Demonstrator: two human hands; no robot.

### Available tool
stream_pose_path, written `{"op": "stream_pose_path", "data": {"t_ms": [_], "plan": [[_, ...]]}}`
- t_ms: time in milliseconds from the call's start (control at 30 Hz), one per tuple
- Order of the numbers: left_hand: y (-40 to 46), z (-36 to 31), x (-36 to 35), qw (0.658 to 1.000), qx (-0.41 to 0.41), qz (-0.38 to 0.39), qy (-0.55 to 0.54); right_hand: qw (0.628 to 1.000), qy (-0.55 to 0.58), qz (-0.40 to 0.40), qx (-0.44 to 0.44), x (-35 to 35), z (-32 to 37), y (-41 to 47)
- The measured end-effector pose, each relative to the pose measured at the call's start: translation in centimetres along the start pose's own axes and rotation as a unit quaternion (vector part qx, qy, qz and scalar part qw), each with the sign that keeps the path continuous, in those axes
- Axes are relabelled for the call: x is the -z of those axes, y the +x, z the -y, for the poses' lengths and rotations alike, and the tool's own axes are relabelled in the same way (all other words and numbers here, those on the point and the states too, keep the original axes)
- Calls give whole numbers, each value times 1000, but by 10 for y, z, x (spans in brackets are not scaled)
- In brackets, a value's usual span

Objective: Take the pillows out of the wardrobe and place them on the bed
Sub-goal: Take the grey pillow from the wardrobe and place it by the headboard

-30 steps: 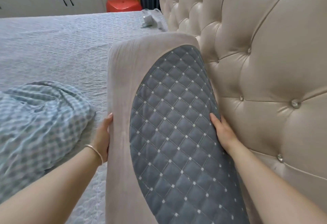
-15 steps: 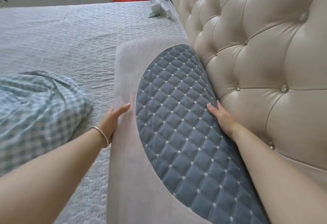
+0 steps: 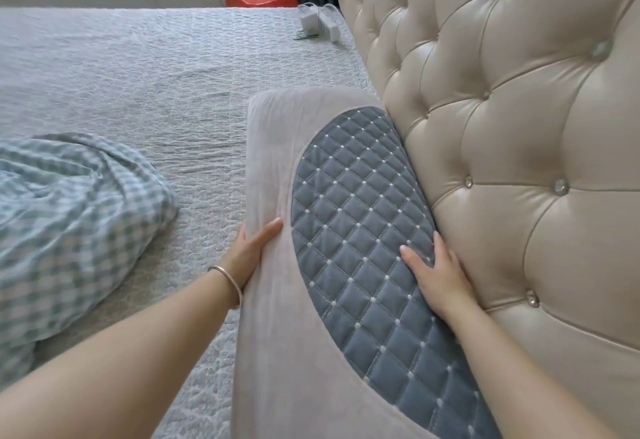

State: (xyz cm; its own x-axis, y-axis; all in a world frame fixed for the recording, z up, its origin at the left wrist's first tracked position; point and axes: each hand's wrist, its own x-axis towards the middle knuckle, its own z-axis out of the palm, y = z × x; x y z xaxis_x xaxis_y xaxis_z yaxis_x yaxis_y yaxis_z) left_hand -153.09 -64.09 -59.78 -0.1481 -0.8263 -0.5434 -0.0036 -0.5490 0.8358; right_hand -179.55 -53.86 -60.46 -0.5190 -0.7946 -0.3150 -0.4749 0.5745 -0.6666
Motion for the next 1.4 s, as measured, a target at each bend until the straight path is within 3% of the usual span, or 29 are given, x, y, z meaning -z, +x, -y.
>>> {"op": "stream_pose_path", "data": {"t_ms": [133, 367, 500, 633, 767, 900, 1000, 1133, 1267, 1400], "plan": [[-4, 2, -2, 995, -58, -36, 71, 995, -99, -26, -14, -1, 11, -3], [-47, 22, -10, 992, -5, -101, 77, 974, -194, -117, -4, -23, 24, -64], [-89, 42, -18, 990, 20, -103, 98, 964, -255, -44, -58, -20, 27, -82], [-124, 45, -11, 986, 65, -58, 145, 952, -280, 54, -112, -14, 49, -107], [-167, 35, 0, 963, 101, -1, 250, 946, -301, 92, -78, -17, 57, -170], [-225, 8, 27, 962, 49, 25, 269, 981, -180, 77, 12, -10, 84, -229], [-275, -12, 56, 969, 1, 5, 245, 988, -106, 53, 99, -8, 133, -279], [-343, -52, 123, 992, -22, -52, 113, 983, -40, 56, 170, -30, 208, -354], [-419, -93, 236, 979, -91, -139, 119, 977, 33, 85, 195, -79, 294, -447], [-504, -113, 374, 967, -95, -221, 82, 951, 61, 169, 252, -156, 385, -554]]}}
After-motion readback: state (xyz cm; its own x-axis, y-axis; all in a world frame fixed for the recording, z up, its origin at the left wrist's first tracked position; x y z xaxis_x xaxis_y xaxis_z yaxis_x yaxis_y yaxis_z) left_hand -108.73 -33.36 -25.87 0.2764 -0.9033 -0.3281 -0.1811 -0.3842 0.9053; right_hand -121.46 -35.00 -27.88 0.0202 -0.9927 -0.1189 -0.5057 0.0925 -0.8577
